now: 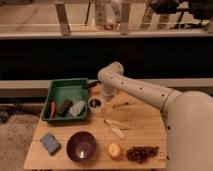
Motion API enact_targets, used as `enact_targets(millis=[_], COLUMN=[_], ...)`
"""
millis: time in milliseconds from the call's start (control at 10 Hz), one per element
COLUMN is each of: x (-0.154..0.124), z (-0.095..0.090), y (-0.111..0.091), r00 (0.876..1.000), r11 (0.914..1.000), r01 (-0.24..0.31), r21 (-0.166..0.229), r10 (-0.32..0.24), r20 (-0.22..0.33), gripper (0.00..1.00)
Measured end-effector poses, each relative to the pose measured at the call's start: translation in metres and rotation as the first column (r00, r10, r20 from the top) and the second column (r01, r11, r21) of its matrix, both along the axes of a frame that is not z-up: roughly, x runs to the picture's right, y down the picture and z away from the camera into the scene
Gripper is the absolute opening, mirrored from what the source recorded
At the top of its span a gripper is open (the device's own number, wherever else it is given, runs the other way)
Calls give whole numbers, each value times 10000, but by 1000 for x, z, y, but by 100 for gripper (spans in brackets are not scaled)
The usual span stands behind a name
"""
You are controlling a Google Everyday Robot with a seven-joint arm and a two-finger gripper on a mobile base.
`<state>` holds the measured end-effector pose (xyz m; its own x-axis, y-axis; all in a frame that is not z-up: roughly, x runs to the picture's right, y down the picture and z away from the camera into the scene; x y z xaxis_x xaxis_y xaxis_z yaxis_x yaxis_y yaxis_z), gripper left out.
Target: Place brush in purple bowl
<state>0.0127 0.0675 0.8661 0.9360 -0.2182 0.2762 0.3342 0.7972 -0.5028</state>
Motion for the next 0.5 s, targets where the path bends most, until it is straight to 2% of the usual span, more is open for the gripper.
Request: enact_targets(millis=[300,500], x=[2,1], z=[-9,-8], y=[-25,-41], r00=[9991,9981], r11=[9986,9960], r01=[66,85], r21=[523,894], r10=[-88,-139], r20=[412,604], gripper=[80,80])
